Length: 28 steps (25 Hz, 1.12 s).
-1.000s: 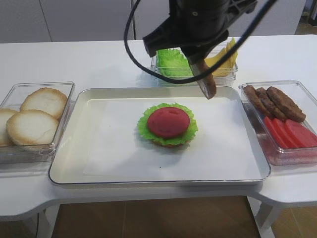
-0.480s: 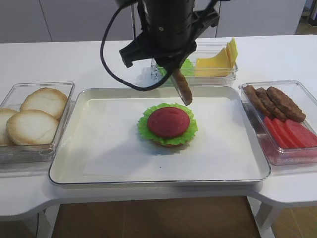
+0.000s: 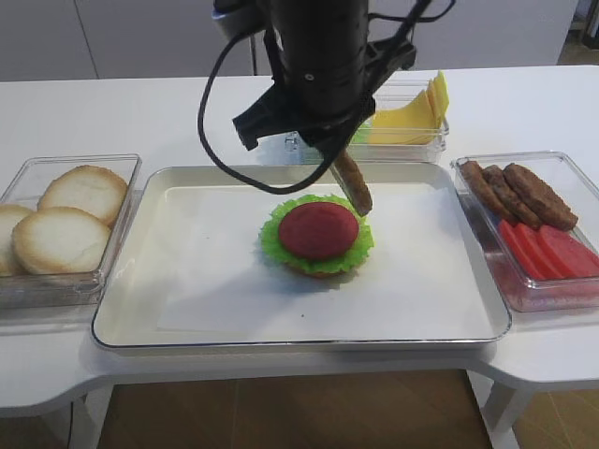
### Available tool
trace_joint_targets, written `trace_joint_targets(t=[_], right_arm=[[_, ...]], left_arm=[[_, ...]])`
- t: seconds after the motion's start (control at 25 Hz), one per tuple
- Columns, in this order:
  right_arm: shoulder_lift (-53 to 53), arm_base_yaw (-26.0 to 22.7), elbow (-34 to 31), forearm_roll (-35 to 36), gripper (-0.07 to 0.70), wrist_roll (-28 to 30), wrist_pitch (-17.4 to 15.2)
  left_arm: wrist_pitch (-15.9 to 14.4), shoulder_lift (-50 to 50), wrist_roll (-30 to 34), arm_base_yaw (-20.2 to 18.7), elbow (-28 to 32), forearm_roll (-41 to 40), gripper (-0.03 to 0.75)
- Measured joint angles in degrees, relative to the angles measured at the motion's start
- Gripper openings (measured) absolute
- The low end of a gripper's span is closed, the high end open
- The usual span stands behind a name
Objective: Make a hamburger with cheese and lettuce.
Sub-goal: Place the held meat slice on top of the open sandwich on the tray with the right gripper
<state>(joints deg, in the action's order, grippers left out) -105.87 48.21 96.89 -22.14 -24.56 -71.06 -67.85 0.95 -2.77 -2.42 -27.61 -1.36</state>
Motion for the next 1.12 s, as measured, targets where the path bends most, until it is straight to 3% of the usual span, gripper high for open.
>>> trace_joint_targets(t=[1.12], right_arm=[[-3.5,0.0,-0.1,-1.5,0.112,0.0,0.2]], left_arm=[[0.0,0.0,0.0,0.0,0.0,0.0,0.467]])
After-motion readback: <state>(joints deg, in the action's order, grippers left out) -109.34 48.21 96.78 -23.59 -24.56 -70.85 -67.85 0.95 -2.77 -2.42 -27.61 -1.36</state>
